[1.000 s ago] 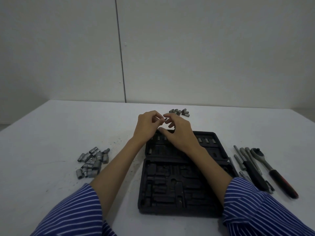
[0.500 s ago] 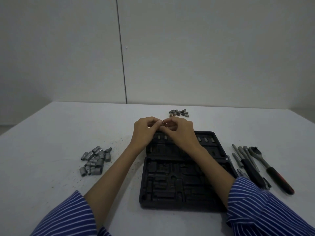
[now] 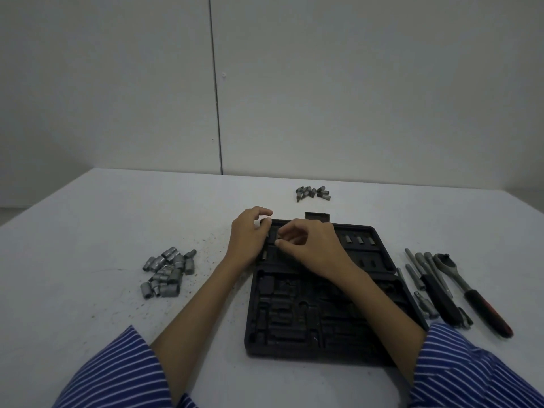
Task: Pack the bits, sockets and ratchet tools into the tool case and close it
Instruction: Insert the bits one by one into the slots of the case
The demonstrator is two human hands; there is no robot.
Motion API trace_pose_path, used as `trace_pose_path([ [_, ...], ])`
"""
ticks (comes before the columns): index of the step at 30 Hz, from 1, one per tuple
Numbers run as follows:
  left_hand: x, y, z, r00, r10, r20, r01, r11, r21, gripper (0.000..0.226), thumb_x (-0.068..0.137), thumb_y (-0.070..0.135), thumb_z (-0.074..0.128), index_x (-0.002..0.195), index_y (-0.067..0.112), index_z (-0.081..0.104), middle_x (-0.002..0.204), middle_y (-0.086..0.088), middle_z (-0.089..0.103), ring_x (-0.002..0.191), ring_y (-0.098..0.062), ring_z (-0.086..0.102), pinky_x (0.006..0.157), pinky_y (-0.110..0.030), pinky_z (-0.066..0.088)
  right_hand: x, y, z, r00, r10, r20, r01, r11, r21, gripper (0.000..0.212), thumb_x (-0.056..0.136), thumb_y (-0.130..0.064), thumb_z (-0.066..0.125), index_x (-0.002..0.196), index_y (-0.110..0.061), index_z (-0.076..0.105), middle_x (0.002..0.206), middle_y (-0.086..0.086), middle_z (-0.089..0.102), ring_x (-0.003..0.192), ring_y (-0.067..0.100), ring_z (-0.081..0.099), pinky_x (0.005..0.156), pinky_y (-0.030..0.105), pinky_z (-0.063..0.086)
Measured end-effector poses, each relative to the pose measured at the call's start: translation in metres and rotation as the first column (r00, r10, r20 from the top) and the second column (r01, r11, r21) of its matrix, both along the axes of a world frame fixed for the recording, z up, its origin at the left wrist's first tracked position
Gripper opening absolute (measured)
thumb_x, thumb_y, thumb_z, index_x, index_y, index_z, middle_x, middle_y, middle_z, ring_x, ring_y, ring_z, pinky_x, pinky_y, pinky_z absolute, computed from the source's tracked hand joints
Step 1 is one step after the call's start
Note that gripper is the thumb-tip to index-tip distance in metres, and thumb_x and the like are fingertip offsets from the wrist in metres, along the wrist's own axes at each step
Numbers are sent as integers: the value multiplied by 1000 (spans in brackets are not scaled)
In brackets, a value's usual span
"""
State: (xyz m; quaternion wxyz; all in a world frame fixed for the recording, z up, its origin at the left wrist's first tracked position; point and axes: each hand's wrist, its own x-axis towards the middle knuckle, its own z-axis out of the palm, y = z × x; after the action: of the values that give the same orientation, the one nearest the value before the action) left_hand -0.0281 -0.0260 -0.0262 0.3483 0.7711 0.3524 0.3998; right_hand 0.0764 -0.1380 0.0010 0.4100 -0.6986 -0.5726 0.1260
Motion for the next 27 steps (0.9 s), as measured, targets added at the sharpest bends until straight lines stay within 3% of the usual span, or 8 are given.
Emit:
trace_pose_path([
  [7,1,2,-4,997,4,-79,-3,1000,4,21,93,10,49,109,6,62,109,-7,65,102,-19,57,86,-23,42,-2,-6,-7,999,53,-2,-53,997,-54,18,79,-23,74,95,-16,70,83,-5,71,71,-1,63,66,5,46],
  [16,-1,1,-3,996,5,-87,-4,1000,13,22,94,10,49,111,7,62,110,-7,65,100,-15,56,84,-19,40,-2,-10,-9,996,83,19,-81,994,-76,14,83,-29,69,93,-20,71,82,-9,70,76,-2,62,71,9,49],
  [18,-1,1,-4,996,3,-89,-1,1000,14,22,94,11,49,111,7,62,111,-7,65,100,-14,56,84,-20,40,-3,-10,-8,997,75,33,-73,995,-75,10,87,-25,63,92,-21,71,83,-11,70,77,-2,62,70,8,48],
  [27,-2,2,-4,996,2,-93,0,1000,18,22,94,10,49,111,8,62,111,-6,65,102,-16,56,86,-20,40,-3,-12,-5,994,97,60,-93,994,-59,33,84,1,49,89,-22,72,80,-21,65,77,4,64,73,17,51],
])
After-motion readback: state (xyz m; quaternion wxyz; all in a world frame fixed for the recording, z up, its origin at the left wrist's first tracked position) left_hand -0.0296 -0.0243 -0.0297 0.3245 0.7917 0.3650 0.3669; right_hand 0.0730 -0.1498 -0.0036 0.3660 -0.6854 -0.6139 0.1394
